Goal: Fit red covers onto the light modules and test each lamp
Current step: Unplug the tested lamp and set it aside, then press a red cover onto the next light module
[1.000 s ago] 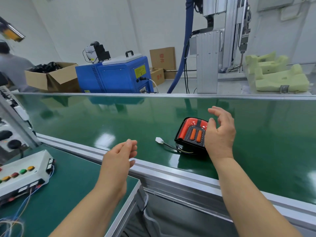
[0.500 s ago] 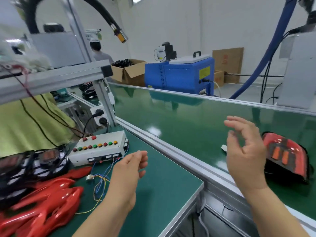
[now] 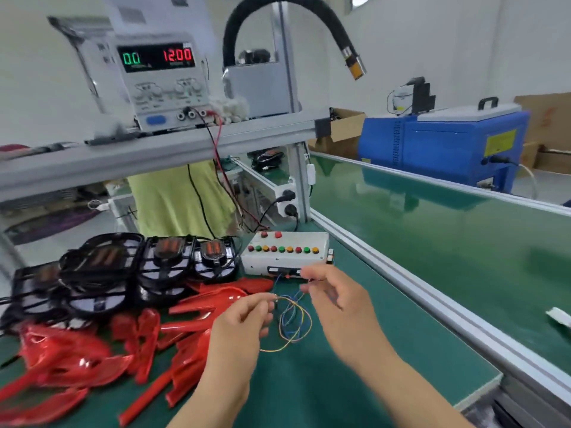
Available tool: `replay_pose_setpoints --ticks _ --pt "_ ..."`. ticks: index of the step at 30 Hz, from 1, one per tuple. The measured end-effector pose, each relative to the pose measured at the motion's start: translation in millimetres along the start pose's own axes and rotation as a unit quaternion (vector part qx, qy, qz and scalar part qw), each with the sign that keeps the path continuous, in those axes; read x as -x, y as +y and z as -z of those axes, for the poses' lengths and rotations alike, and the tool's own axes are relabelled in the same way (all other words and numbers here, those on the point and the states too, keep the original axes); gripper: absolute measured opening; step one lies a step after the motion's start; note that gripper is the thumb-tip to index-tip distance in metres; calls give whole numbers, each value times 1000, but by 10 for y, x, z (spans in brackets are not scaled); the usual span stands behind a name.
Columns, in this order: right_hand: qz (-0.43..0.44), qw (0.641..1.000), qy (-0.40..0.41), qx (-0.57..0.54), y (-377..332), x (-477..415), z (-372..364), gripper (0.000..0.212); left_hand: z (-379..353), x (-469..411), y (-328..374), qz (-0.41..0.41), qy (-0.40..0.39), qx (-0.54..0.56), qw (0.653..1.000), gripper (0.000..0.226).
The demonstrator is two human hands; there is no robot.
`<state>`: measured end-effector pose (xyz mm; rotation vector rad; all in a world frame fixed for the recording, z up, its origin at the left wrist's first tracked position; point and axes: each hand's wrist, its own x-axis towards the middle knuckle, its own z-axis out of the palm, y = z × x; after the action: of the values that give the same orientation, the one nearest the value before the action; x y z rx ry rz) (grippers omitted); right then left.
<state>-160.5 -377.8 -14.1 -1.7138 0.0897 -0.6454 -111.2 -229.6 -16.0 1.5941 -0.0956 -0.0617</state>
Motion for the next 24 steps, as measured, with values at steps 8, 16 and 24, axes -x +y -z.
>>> replay_pose_setpoints --ticks 8,16,24 --pt "-47 996 -78 22 35 -22 -638 43 676 -84 -137 2 67 -10 998 22" --pt "-33 993 -113 31 7 -107 -1204 38 1246 -270 -146 7 134 11 991 21" --pt "1 991 -130 42 -63 -211 -1792 33 1657 -423 -239 -4 170 19 985 23"
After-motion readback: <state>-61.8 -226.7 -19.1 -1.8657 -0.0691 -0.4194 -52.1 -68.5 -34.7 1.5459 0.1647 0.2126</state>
